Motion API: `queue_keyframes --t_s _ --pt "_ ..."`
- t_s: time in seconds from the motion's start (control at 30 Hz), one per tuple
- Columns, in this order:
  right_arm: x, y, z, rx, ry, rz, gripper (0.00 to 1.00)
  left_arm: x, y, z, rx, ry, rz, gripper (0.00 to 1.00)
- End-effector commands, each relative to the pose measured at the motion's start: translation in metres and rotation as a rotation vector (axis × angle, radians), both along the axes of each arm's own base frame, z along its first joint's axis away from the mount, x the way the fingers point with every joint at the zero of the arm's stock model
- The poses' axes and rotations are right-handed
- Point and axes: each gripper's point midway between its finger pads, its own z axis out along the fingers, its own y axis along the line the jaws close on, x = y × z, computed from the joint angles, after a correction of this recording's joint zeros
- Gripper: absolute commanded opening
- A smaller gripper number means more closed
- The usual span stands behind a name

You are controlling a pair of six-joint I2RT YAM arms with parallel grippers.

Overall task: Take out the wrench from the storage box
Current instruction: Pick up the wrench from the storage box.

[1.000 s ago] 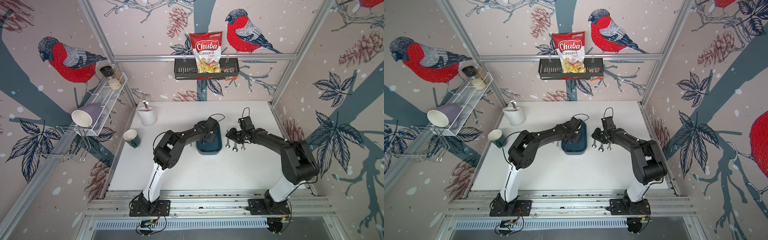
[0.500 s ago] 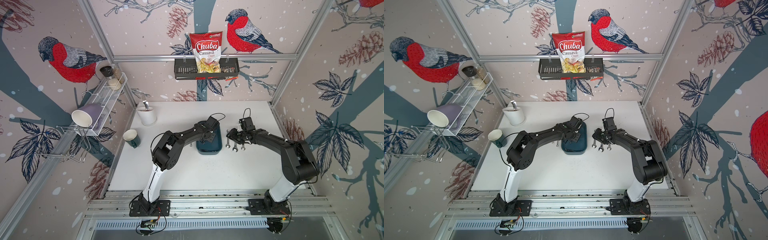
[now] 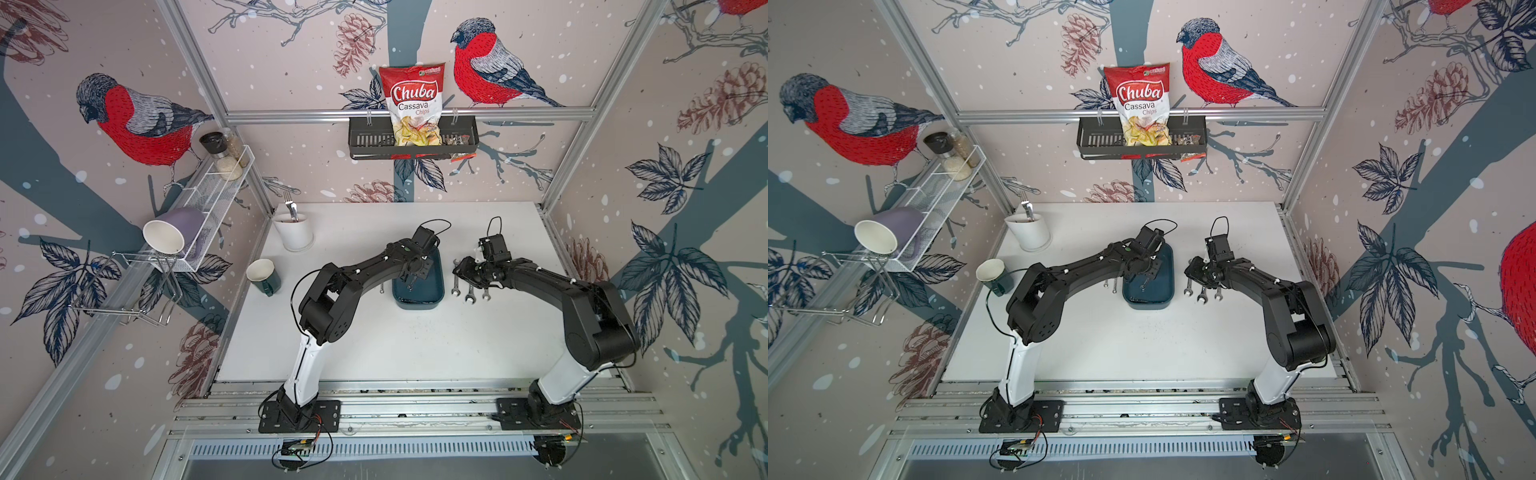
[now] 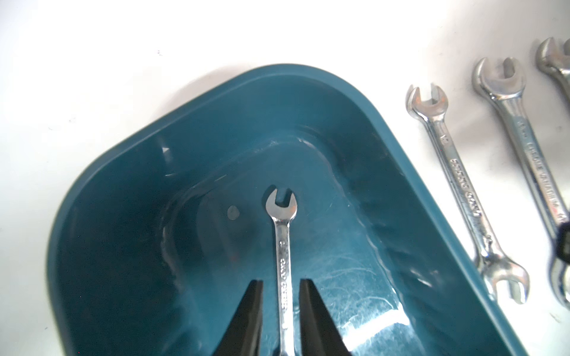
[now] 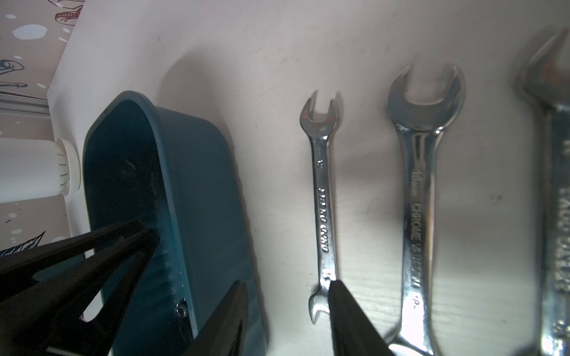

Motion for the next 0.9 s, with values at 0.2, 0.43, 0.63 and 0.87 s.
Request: queue_keyframes --t_s 0.2,0.43,0.63,0.87 --pt "0.001 0.0 0.003 0.006 -0.019 0.012 0.48 -0.005 0.003 -0.035 0.064 0.039 -0.008 0.41" --pt "0.001 0.0 0.002 0.006 -0.017 0.014 0.48 -0.008 0.009 -0.058 0.128 0.06 -0.002 0.42" --pt "0.001 0.0 0.002 0.009 -0.015 0.015 0.48 -0.013 0.009 -0.066 0.129 0.077 -0.004 0.35" --pt "0.001 0.0 0.002 0.01 -0.015 0.017 0.48 -0.009 0.004 -0.052 0.096 0.057 -0.005 0.18"
